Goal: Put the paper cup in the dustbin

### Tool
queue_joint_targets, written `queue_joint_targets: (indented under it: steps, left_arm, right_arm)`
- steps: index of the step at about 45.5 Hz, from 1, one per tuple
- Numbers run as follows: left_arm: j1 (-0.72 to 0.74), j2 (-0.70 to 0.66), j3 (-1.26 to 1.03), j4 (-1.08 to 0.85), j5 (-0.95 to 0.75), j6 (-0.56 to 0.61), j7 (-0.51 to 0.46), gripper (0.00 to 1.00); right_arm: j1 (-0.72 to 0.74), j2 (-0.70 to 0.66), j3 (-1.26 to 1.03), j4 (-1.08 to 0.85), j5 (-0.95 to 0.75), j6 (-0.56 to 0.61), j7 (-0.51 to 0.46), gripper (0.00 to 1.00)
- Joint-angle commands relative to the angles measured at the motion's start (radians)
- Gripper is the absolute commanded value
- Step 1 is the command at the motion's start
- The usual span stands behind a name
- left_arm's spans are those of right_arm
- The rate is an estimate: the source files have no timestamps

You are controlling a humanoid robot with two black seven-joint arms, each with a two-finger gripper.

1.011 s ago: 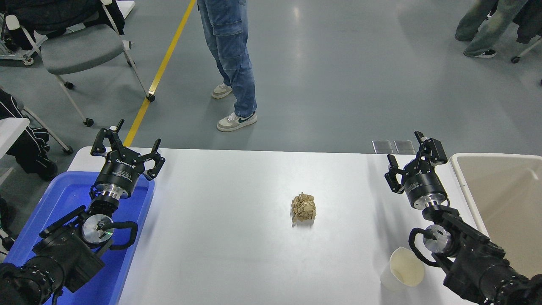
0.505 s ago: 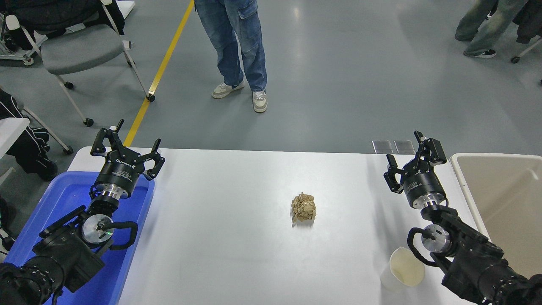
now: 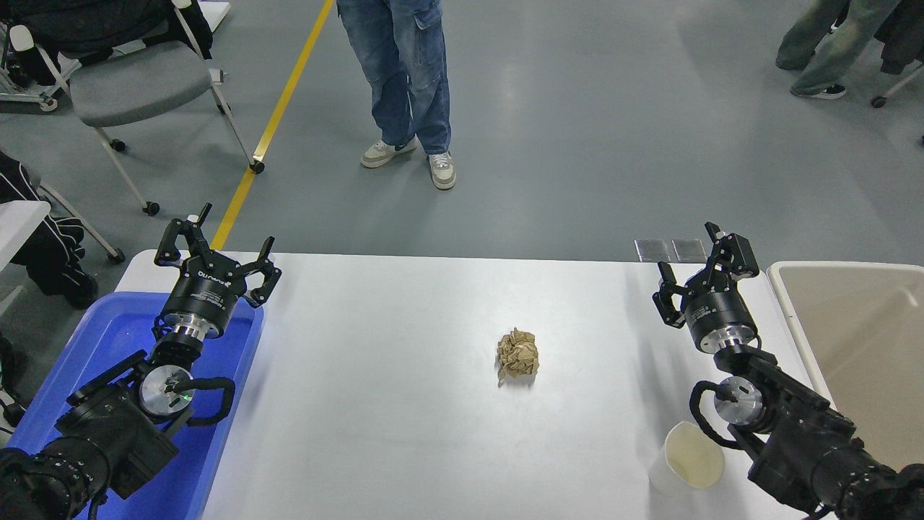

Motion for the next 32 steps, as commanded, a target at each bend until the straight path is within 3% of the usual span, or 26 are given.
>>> queue_joint_targets:
  steps: [1, 10, 24, 32]
  left_arm:
    - [0.001, 0.0, 0.0, 0.0, 0.0, 0.0, 0.0, 1.0]
    - [0.001, 0.0, 0.0, 0.0, 0.0, -0.002, 0.0, 1.0]
    - [0.001, 0.0, 0.0, 0.0, 0.0, -0.002, 0.0, 1.0]
    - [0.001, 0.0, 0.0, 0.0, 0.0, 0.0, 0.0, 1.0]
  right_arm:
    - [-0.015, -0.076, -0.024, 0.174, 0.0, -0.056, -0.005, 1.0]
    - [-0.026, -0.198, -0.104, 0.41, -0.009, -0.211, -0.077, 1.0]
    - [-0.024, -0.435, -0.182, 0.663, -0.055, -0.228, -0.085, 1.0]
    - [-0.008, -0.607, -0.253, 0.876, -0.192, -0.301, -0.227, 1.0]
